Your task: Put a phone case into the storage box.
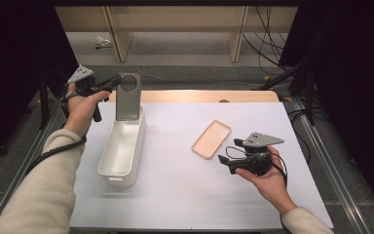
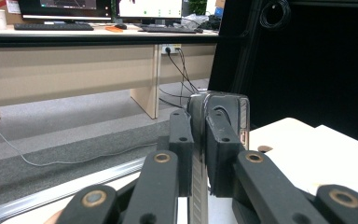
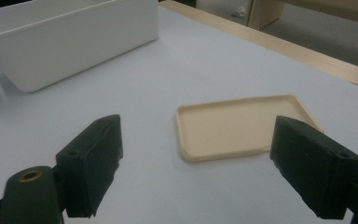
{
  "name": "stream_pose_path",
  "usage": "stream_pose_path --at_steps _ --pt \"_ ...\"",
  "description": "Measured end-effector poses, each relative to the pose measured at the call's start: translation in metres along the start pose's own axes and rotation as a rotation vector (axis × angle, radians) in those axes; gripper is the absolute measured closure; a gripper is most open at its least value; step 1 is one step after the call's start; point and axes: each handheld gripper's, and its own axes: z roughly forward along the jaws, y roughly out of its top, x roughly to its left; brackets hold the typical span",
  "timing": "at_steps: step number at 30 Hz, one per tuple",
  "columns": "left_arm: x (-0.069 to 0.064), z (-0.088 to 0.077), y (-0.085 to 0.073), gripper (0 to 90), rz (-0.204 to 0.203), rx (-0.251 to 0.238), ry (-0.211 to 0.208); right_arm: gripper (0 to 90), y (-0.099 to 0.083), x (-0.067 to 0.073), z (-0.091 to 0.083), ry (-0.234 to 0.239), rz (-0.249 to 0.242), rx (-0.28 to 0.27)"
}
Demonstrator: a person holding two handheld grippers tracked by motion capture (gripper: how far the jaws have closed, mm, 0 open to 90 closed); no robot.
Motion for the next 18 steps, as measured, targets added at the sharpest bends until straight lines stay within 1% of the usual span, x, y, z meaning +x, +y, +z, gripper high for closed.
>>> stream_pose_path --at_steps 6,10,18 --pt "0.000 0.003 -0.001 82.0 0.001 0.007 0.002 17.6 0.000 0.000 0.000 0.000 0.001 -0.001" --pt "0.001 0.005 -0.003 82.0 -0.008 0.006 0.004 17.6 0.000 0.000 0.000 0.000 0.001 0.001" --pt "0.003 0.009 -0.011 82.0 -0.018 0.015 0.012 17.6 0.000 0.000 0.000 0.002 0.000 0.001"
